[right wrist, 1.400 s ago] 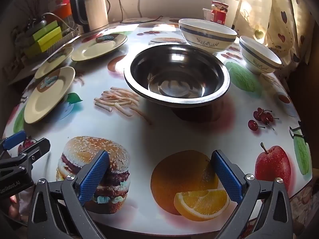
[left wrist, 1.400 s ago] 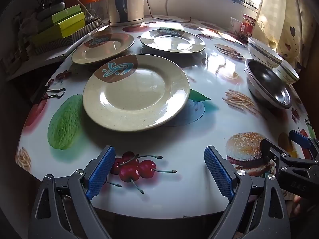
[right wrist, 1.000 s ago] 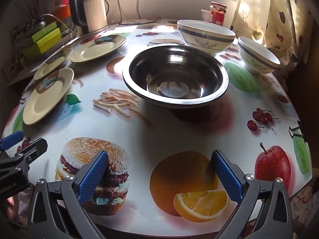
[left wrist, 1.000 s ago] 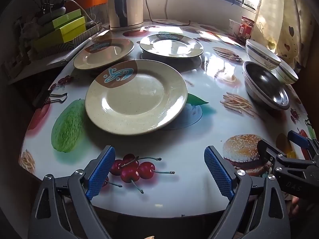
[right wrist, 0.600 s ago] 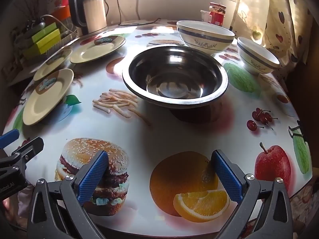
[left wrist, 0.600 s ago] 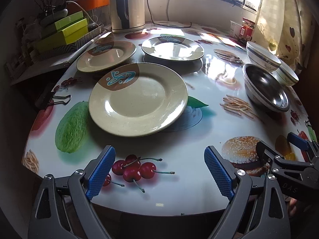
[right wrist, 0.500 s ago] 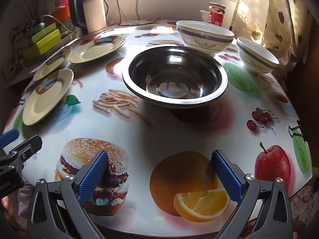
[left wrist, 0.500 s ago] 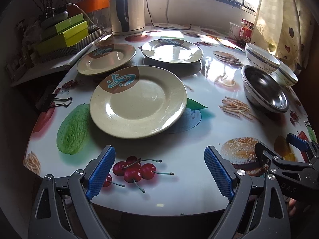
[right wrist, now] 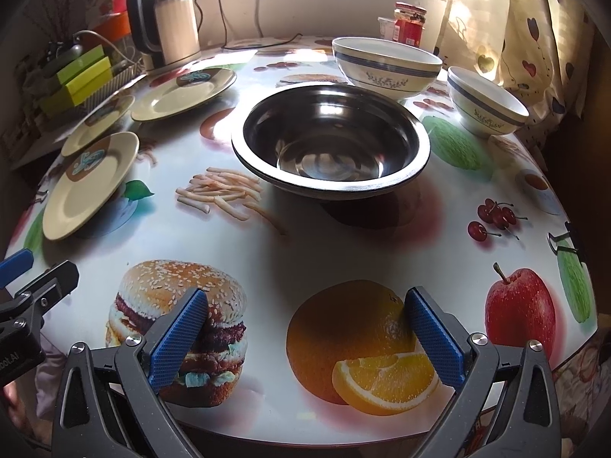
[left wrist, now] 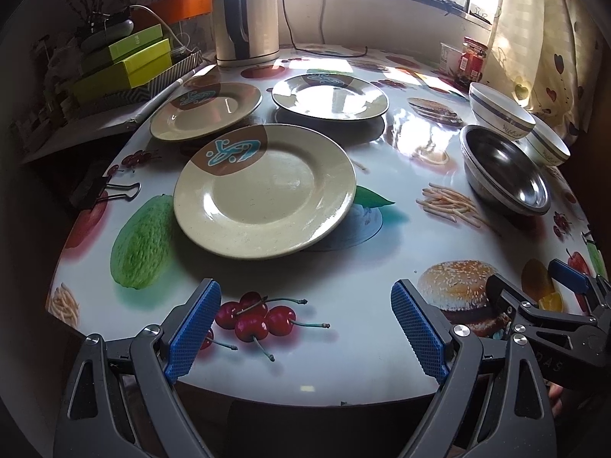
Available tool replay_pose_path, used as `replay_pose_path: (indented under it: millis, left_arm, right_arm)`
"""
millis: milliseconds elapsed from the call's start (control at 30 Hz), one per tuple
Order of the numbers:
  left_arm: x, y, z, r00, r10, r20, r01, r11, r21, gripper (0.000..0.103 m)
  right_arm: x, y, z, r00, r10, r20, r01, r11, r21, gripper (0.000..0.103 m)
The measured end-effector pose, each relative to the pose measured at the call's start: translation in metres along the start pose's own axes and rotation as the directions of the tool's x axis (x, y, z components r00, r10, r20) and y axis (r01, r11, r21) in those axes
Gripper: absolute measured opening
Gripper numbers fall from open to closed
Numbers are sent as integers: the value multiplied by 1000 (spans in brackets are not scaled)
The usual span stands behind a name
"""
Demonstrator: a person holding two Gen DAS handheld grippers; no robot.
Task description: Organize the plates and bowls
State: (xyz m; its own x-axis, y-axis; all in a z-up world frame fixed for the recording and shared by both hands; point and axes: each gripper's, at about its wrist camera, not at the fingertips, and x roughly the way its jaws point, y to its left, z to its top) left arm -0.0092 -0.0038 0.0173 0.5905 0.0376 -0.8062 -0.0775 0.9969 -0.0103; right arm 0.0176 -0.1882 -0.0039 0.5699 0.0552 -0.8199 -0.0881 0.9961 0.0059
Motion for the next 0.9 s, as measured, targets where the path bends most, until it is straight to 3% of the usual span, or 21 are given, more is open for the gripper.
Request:
replay_pose_path:
  millis: [900]
  left_arm:
    - [0,-3,-2,1000,3,8,-3,1000,8,91]
  right_arm:
    - [-1,1,-1,1000,-3,23,3,1000,1,103]
